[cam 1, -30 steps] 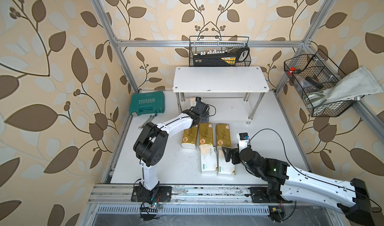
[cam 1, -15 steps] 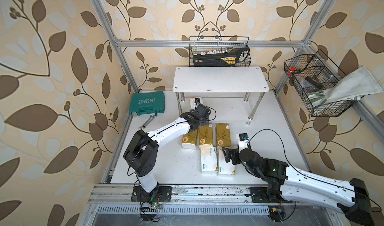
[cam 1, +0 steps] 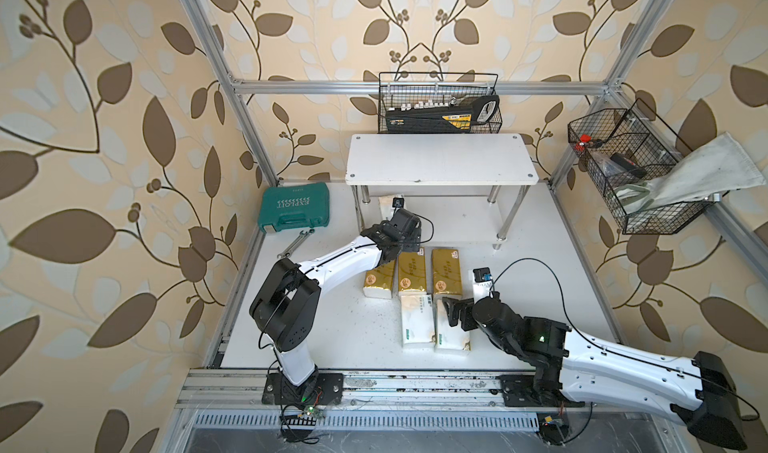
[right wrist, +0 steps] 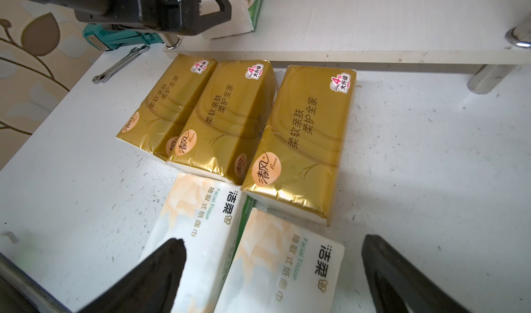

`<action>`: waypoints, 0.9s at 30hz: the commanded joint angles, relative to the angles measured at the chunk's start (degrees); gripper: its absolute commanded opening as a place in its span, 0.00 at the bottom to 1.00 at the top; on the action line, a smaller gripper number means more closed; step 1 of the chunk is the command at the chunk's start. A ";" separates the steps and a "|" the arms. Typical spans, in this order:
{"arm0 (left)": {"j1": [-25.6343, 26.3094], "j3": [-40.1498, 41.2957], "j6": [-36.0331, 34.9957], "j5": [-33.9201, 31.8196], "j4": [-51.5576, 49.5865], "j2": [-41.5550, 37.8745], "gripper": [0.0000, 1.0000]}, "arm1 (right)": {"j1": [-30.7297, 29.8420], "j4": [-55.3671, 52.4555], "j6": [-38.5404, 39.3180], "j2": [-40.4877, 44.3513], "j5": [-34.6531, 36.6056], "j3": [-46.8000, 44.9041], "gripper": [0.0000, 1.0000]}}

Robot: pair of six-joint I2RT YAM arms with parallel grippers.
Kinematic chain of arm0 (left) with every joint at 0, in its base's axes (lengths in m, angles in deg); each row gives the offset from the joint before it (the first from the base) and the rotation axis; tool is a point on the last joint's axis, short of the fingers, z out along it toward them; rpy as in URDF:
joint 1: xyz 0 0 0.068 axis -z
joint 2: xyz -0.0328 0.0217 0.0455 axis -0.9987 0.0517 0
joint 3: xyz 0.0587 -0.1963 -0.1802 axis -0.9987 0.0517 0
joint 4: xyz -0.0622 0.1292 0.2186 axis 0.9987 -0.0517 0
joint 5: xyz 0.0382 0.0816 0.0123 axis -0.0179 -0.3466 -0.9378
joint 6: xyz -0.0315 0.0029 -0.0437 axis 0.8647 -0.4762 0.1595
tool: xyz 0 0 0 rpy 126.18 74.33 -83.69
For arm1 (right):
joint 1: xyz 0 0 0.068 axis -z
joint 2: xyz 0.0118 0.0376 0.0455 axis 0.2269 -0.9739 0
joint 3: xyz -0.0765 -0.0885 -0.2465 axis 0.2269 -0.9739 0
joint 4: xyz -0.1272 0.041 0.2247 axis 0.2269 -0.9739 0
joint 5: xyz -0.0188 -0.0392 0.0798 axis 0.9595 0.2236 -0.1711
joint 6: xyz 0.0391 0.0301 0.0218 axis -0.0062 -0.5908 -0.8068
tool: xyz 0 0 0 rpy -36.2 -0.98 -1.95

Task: Place the tissue boxes on the shelf by color
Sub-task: Place a box of tissues on the shelf.

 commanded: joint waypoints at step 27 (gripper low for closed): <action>-4.46 -6.71 -2.98 4.02 2.48 6.88 0.99 | -0.34 -2.75 -0.60 1.29 2.33 0.91 0.99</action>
